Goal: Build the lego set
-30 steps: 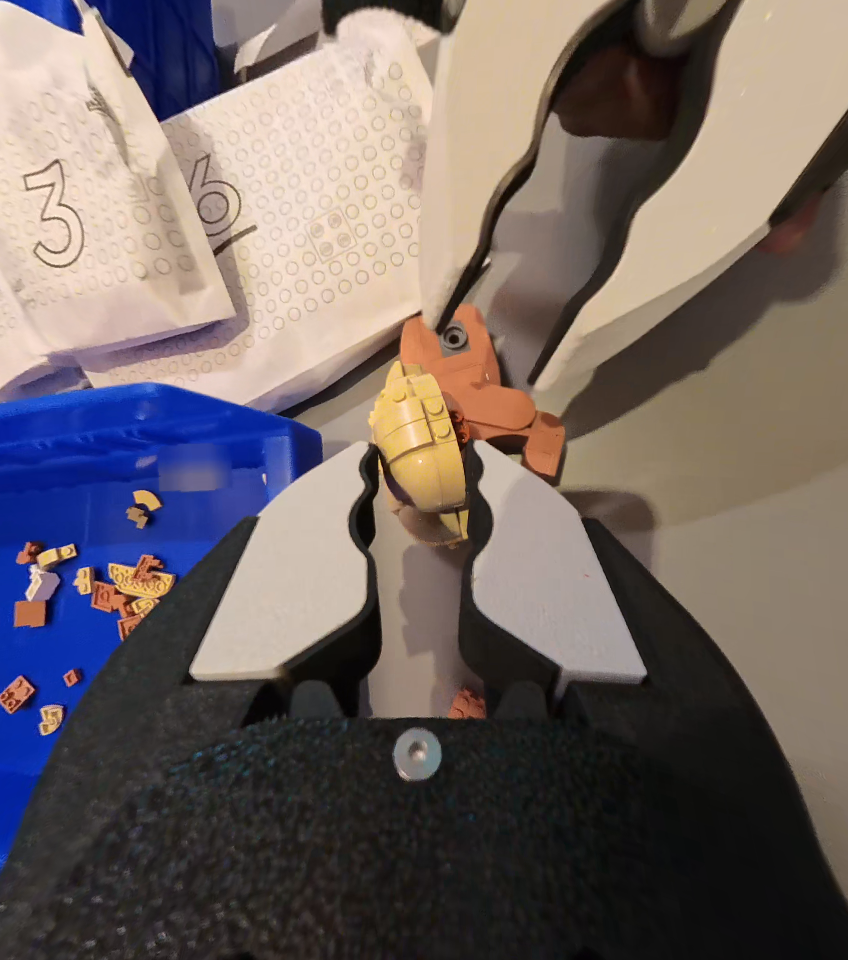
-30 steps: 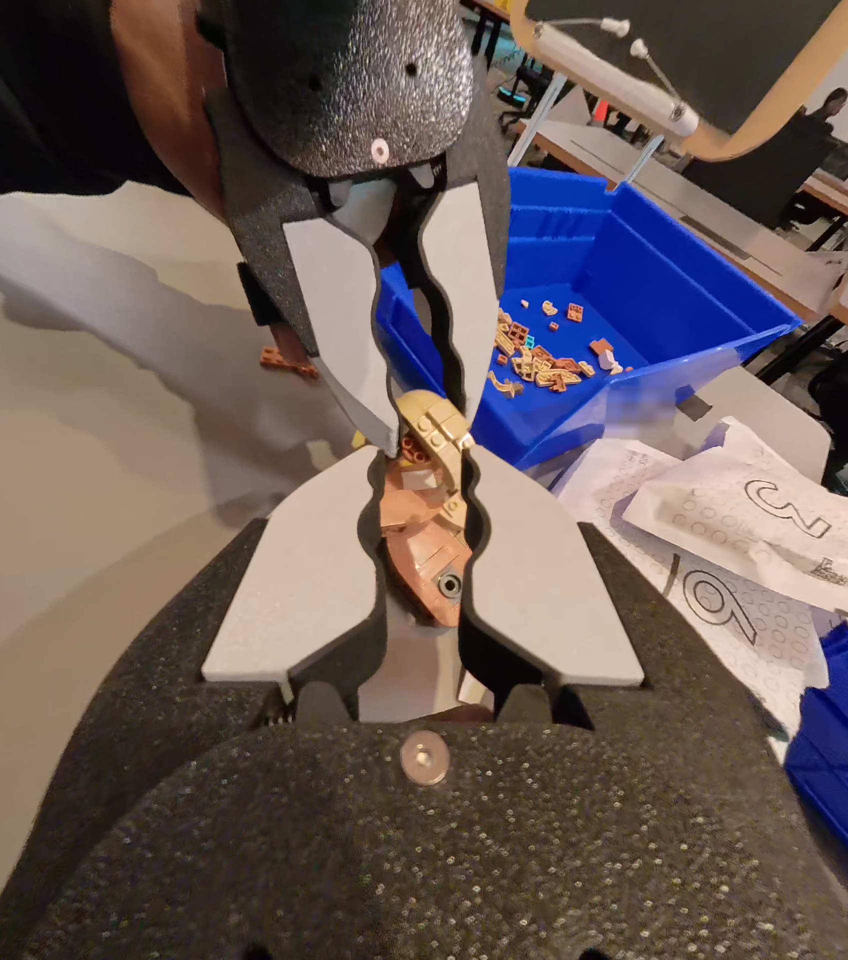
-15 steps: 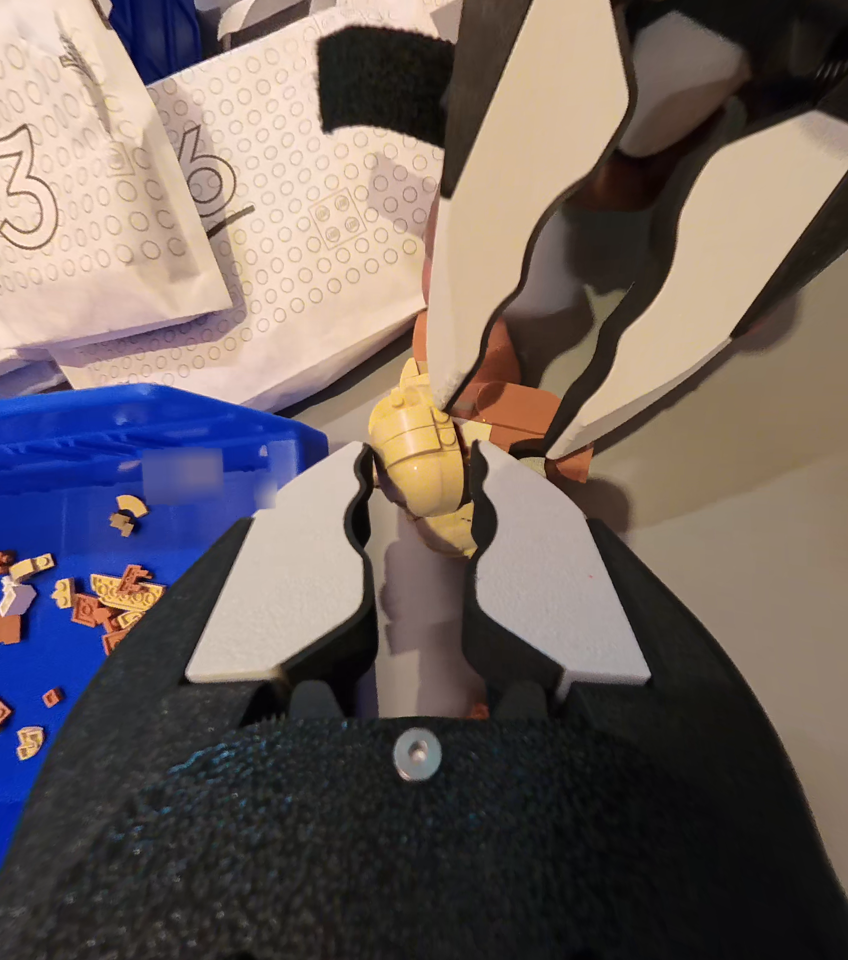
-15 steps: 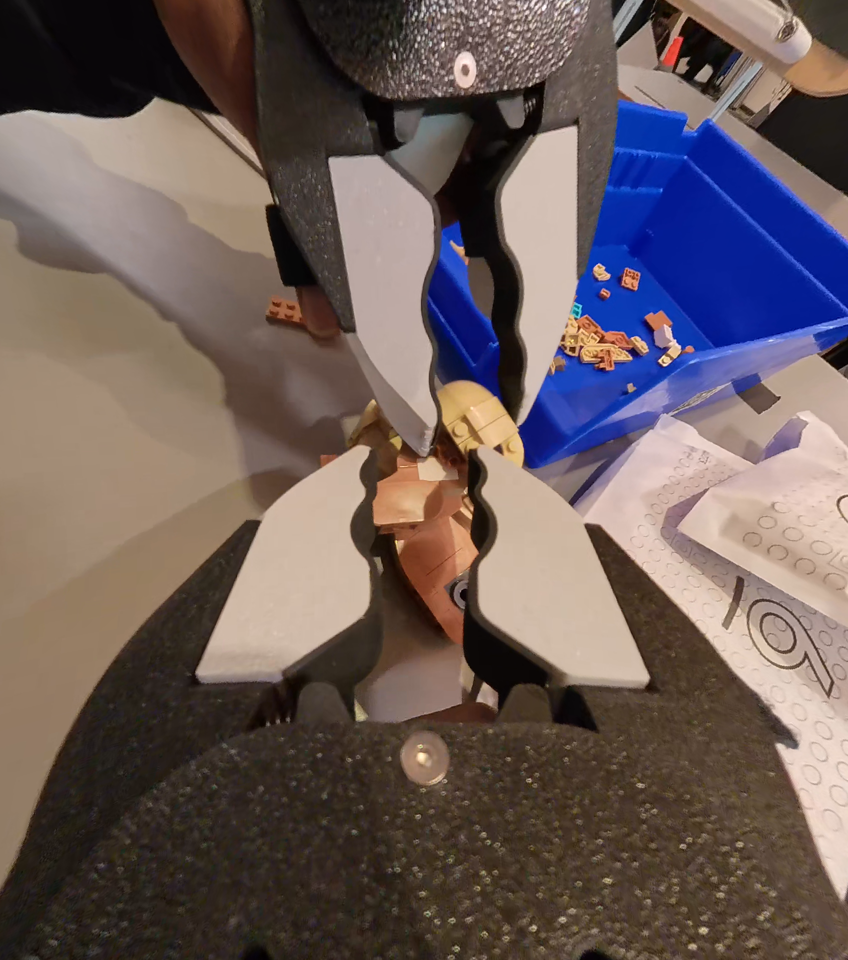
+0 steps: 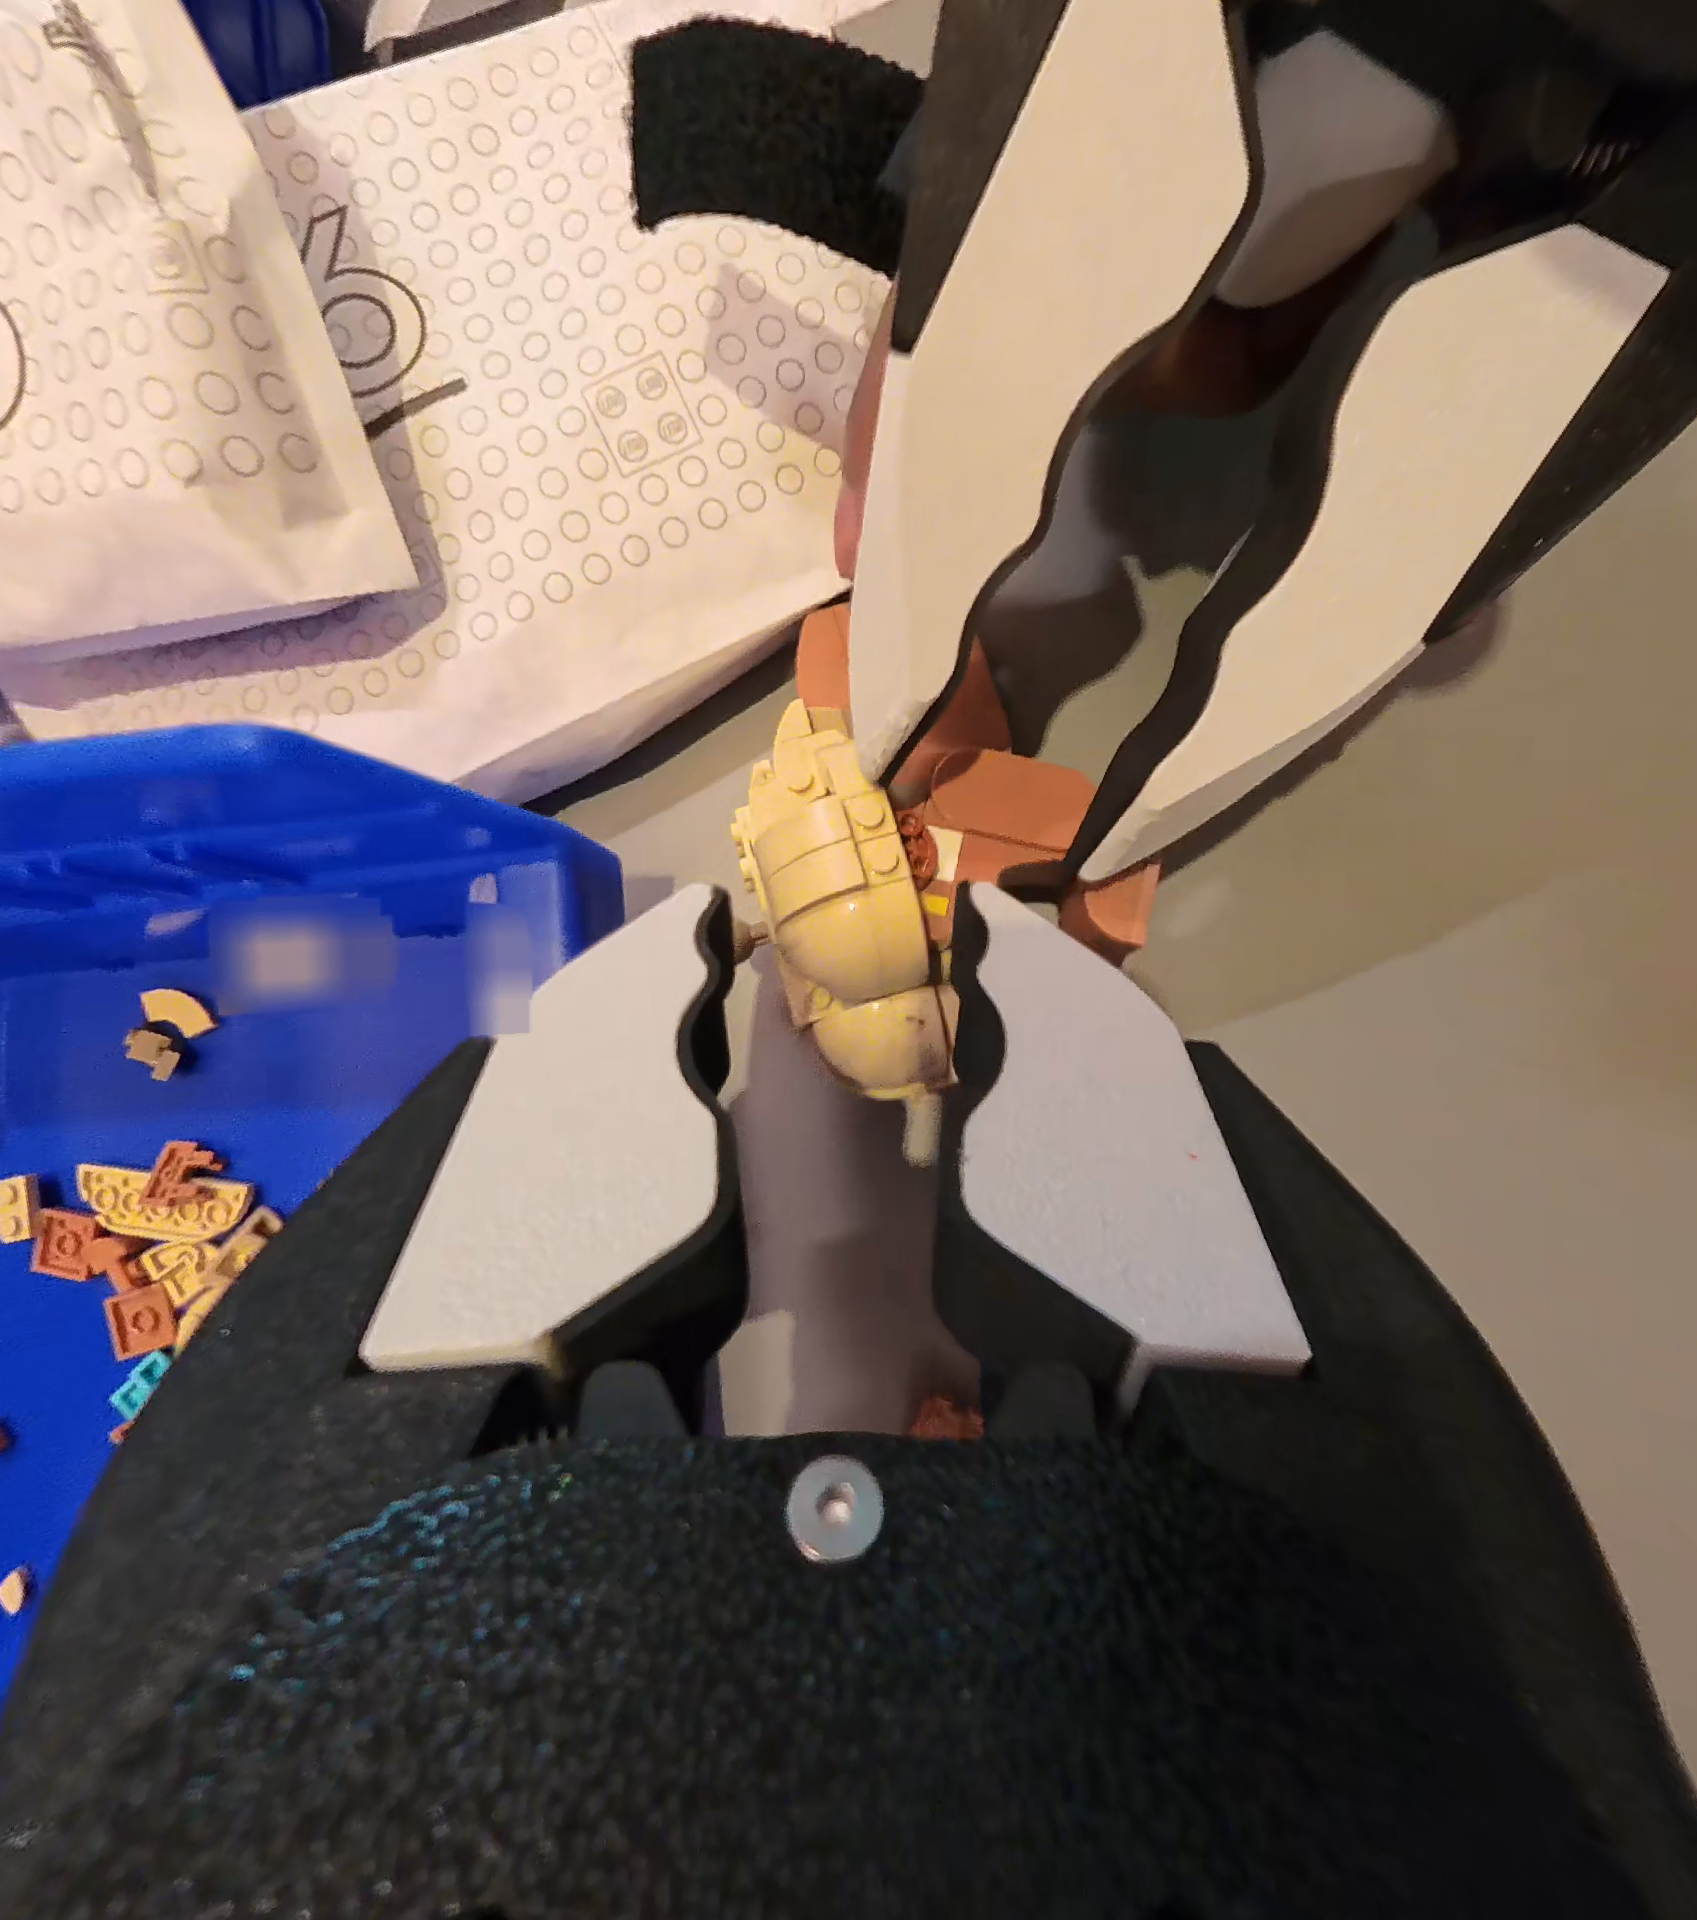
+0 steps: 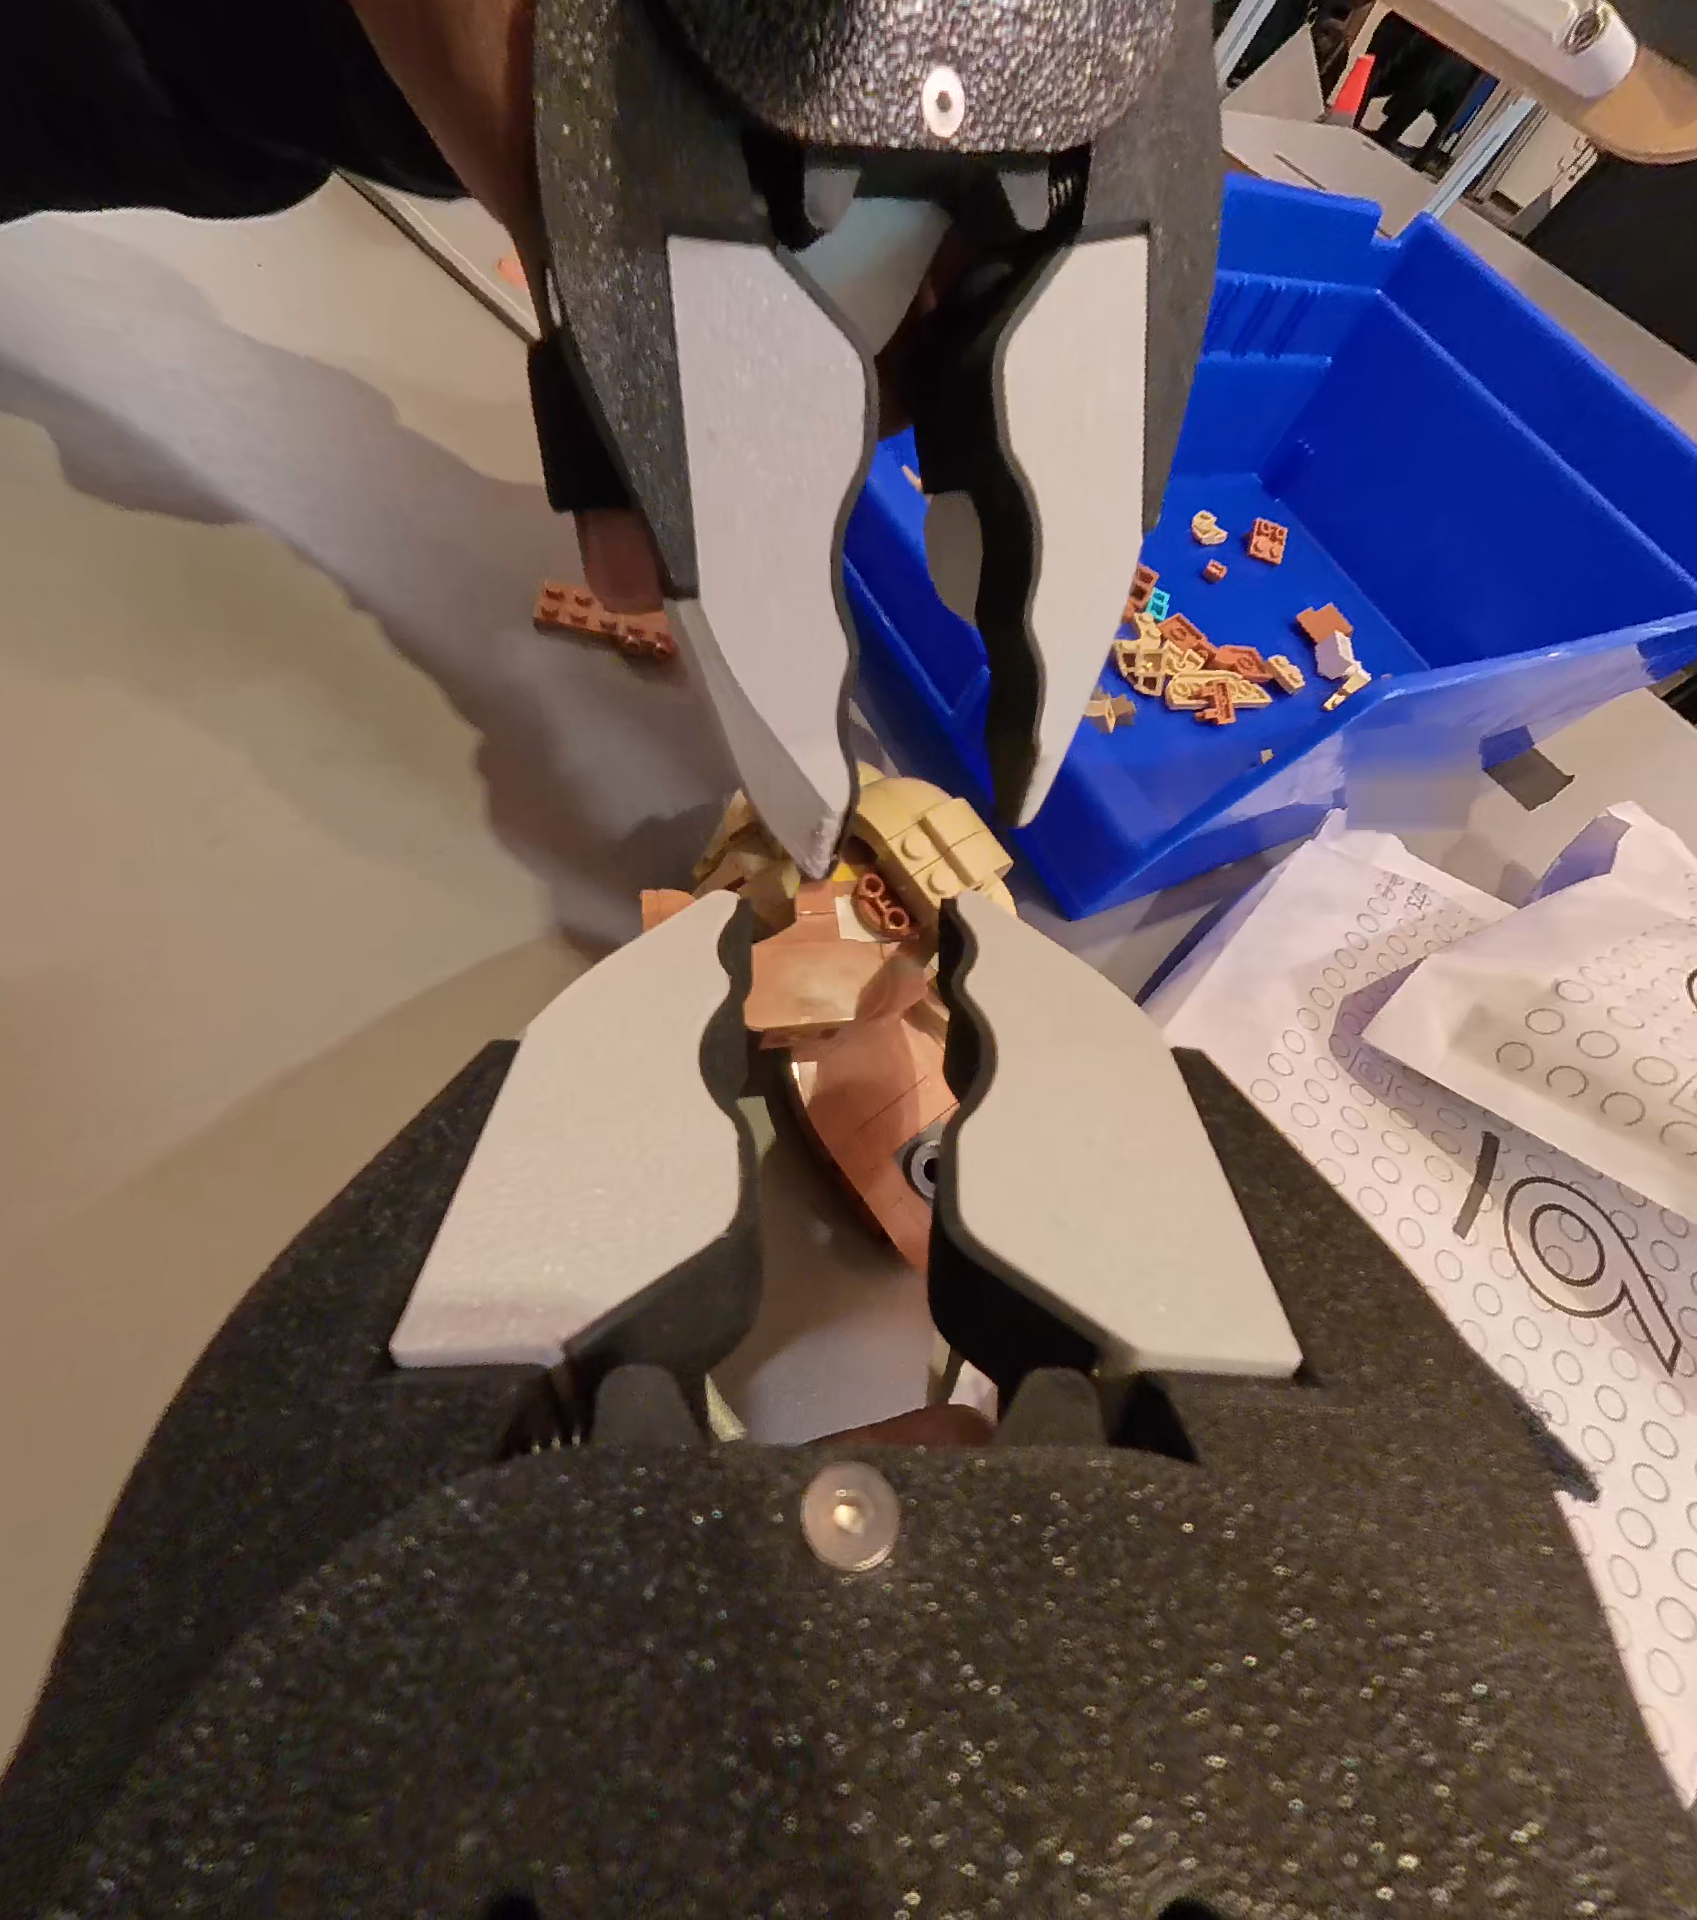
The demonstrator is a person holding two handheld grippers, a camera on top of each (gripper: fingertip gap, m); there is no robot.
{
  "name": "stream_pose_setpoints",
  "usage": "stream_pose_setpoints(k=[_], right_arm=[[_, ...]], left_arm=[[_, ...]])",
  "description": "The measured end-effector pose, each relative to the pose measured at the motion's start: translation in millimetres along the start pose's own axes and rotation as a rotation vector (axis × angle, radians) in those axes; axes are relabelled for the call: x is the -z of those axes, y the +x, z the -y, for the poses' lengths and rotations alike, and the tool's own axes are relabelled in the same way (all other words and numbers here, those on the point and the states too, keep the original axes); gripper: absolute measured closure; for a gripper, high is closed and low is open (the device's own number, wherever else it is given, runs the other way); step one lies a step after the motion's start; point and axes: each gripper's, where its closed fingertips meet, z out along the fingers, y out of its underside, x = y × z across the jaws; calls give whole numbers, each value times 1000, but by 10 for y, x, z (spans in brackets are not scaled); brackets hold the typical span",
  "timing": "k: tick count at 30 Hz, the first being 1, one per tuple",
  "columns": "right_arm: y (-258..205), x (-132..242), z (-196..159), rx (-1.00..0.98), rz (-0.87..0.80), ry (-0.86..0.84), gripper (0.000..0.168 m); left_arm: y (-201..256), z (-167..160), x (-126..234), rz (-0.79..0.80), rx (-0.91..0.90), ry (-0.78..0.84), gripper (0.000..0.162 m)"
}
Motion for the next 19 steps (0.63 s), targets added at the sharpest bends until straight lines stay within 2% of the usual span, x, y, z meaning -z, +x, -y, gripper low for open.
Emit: stream_pose_setpoints(k=[3,7,15,19], right_arm=[[1,4,-1,4,-2,1,134],[5,17,37,7,-5,27,133],[-20,-49,170,35,2,73,131],[-16,-92,137,54,-10,50,131]], left_arm=[[-9,-20,93,13,12,37,121],[30,-23,340,55,58,181,121],[178,-361,683,228,137,372,124],[280,-511,745,295,111,387,127]])
